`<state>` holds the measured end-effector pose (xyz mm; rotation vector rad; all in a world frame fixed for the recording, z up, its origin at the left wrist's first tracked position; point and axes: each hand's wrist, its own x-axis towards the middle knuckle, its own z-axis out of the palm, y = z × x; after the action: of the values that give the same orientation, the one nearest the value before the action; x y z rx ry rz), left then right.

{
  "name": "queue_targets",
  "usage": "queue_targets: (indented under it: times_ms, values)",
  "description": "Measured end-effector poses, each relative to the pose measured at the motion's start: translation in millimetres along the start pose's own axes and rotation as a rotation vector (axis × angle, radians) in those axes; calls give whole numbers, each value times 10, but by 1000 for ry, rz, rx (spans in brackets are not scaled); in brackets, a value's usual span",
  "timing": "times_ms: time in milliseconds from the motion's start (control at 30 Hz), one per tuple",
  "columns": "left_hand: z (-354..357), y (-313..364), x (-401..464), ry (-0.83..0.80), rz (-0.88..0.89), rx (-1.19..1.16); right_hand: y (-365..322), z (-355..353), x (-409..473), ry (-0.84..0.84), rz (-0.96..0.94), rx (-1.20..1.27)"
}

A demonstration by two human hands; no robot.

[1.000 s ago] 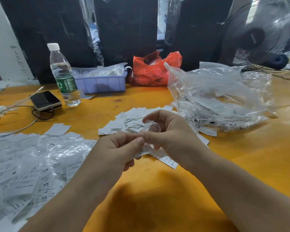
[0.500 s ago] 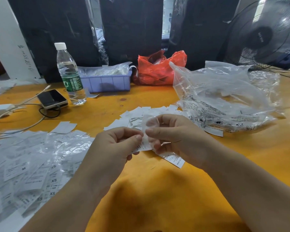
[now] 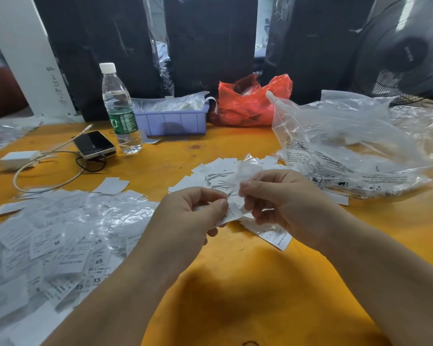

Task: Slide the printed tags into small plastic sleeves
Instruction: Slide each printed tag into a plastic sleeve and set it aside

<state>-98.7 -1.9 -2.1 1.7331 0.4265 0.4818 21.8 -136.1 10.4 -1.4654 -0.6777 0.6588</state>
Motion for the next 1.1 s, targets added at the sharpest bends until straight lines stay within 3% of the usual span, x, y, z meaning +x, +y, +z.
queue_targets:
  times_ms: [400,1100]
  values:
    - [-1,35,-16,-27,61,-117,0,14,-5,21,-11,-21]
    - [1,-14,11,54,127,-26,-31,50,-45,-51,-28,-31]
